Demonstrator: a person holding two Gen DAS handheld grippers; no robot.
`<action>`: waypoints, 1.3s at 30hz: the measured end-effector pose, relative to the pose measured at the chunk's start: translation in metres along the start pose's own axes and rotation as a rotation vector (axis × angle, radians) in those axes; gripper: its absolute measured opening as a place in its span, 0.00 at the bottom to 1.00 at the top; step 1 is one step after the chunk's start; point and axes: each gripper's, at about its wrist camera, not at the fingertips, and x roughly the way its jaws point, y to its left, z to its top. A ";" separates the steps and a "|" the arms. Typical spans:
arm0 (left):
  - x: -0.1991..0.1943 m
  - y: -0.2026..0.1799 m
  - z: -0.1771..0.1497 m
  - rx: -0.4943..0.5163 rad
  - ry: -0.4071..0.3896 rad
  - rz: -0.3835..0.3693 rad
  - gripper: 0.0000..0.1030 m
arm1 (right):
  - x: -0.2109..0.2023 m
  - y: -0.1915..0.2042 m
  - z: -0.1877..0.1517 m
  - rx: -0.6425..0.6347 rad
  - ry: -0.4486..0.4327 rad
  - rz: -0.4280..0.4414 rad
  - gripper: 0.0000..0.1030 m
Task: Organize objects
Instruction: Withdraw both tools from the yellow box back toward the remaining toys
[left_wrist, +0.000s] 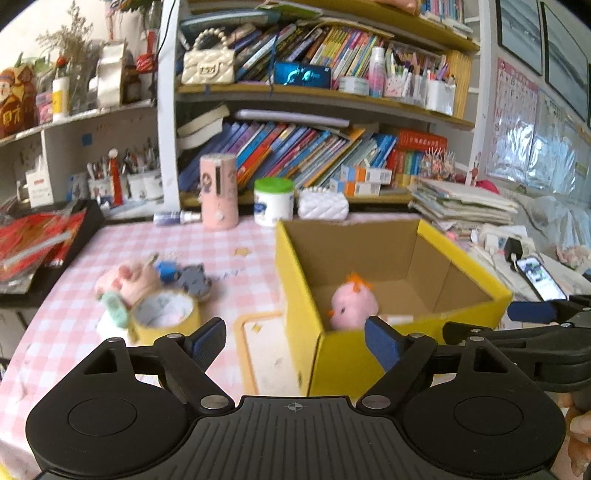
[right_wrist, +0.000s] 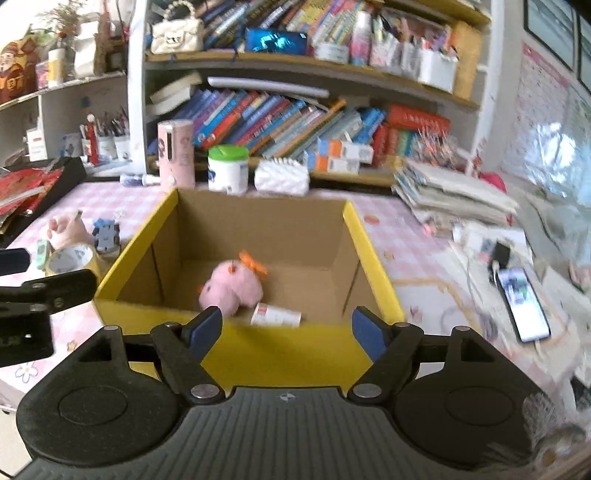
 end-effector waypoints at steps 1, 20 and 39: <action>-0.003 0.003 -0.004 -0.002 0.012 0.001 0.82 | -0.001 0.003 -0.004 0.011 0.018 -0.001 0.74; -0.047 0.064 -0.061 -0.015 0.149 0.060 0.83 | -0.027 0.081 -0.061 0.041 0.195 0.062 0.75; -0.085 0.119 -0.082 -0.076 0.149 0.160 0.83 | -0.040 0.153 -0.069 -0.052 0.203 0.184 0.75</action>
